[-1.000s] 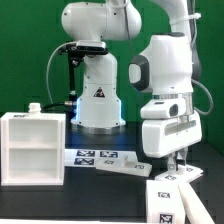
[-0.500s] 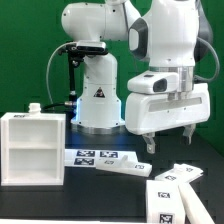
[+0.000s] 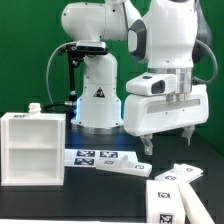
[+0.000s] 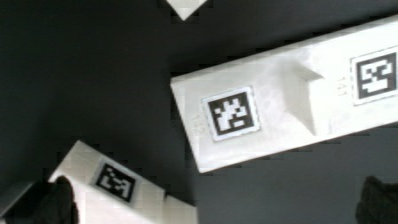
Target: Assemble cabinet
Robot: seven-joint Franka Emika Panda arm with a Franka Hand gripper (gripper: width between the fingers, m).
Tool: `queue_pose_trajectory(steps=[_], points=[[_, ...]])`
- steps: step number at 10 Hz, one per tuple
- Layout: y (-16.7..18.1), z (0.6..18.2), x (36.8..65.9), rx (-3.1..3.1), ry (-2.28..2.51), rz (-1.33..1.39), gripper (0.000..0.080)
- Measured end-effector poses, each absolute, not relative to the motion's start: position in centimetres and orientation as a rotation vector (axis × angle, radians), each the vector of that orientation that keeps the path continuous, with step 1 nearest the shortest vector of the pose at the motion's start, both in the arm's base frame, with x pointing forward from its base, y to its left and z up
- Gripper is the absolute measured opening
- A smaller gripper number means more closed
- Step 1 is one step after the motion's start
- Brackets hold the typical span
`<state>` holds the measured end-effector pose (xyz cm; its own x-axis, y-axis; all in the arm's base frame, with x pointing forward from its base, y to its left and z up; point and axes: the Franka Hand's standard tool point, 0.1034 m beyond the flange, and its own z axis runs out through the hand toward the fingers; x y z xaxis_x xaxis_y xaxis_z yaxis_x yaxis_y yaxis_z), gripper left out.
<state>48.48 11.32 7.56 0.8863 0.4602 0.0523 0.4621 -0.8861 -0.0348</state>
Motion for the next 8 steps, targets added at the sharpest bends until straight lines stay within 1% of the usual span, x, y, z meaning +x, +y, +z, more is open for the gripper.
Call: queue_pose_trajectory(steps=[1,2,3,4,7,8], points=[[10.3,7.9,50.9,-3.027,-0.657,-0.053,0.0797],[10.0,8.4,52.3,-3.043,-0.579,-0.016,0.0797],[10.1,9.4,53.1,-3.06,-0.5,0.077,0.0797],[10.3,9.7,53.9,-3.059,-0.507,0.051,0.0797],[10.1,9.4,53.8,-3.061,-0.489,0.06,0.0797],[9.4,8.6,54.9,-3.072,-0.419,0.064,0.0797]])
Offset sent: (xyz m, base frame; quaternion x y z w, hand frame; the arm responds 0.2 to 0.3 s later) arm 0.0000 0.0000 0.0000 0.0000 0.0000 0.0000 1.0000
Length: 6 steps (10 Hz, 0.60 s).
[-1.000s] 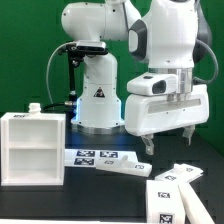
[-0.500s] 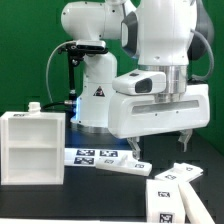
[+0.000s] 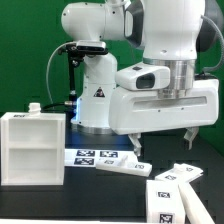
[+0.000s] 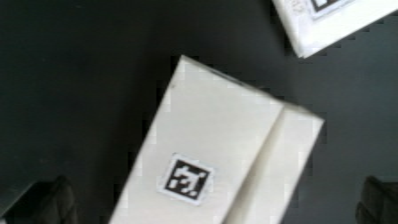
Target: Assemble cabinet
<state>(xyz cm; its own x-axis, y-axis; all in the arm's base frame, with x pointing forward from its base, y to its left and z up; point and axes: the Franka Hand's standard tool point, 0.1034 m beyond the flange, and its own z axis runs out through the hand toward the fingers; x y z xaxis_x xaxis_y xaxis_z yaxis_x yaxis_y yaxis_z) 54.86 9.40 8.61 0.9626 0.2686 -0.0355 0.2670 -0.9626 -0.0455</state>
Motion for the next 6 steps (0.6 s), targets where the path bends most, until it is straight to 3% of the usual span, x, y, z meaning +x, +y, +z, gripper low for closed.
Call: queue_pose_trajectory(steps=[3,6], points=[[7.4,6.2,60.3,-3.073,-0.085,0.048,0.0797],[7.6,6.3,60.2,-3.078,-0.105,0.038,0.0797]])
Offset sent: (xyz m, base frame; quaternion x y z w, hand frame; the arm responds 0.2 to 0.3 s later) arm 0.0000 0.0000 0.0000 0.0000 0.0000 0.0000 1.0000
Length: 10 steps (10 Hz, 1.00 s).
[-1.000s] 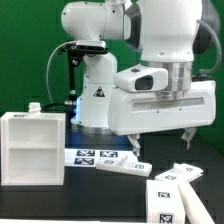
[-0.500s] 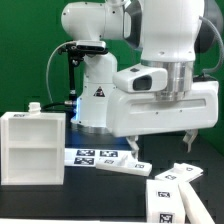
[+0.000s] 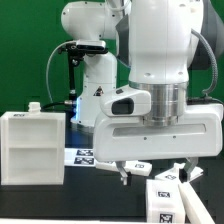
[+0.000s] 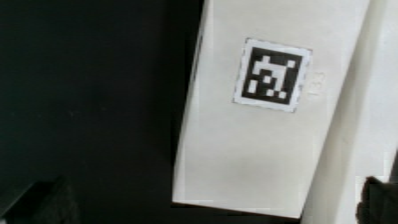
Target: Assemble cabinet
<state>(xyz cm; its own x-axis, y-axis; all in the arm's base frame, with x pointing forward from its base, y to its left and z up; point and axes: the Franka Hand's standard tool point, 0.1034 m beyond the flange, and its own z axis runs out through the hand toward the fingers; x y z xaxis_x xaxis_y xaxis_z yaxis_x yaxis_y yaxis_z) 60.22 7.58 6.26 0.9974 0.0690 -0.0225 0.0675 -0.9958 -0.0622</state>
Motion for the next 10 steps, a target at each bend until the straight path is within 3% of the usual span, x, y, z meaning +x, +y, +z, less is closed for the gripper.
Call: queue_pose_trajectory(steps=[7,10], points=[[7.8,2.7,61.7,-3.067,0.169,0.015,0.0797],[8.1,2.7,61.7,-3.067,0.164,0.012,0.0797]])
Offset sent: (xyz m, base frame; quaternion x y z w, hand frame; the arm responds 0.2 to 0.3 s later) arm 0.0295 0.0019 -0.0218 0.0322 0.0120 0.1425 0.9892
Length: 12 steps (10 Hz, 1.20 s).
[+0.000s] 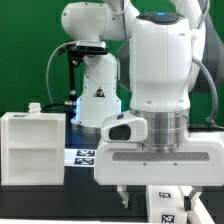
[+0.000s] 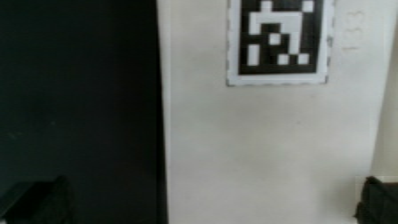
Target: Assemble cabinet
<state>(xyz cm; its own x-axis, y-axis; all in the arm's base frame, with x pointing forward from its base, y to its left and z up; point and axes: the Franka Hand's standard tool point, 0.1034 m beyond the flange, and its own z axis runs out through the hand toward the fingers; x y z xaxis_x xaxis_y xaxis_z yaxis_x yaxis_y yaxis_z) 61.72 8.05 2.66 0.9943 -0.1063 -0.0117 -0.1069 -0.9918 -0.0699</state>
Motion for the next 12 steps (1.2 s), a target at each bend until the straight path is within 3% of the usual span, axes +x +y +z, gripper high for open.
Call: queue_pose_trajectory(steps=[4,9,12], points=[[8.2,3.4,62.4,-3.064,0.161,-0.005,0.0797],[8.8,2.6,62.2,-3.065,0.149,-0.009,0.0797],[7.2,2.0,61.9,-3.07,0.125,-0.034,0.0797]])
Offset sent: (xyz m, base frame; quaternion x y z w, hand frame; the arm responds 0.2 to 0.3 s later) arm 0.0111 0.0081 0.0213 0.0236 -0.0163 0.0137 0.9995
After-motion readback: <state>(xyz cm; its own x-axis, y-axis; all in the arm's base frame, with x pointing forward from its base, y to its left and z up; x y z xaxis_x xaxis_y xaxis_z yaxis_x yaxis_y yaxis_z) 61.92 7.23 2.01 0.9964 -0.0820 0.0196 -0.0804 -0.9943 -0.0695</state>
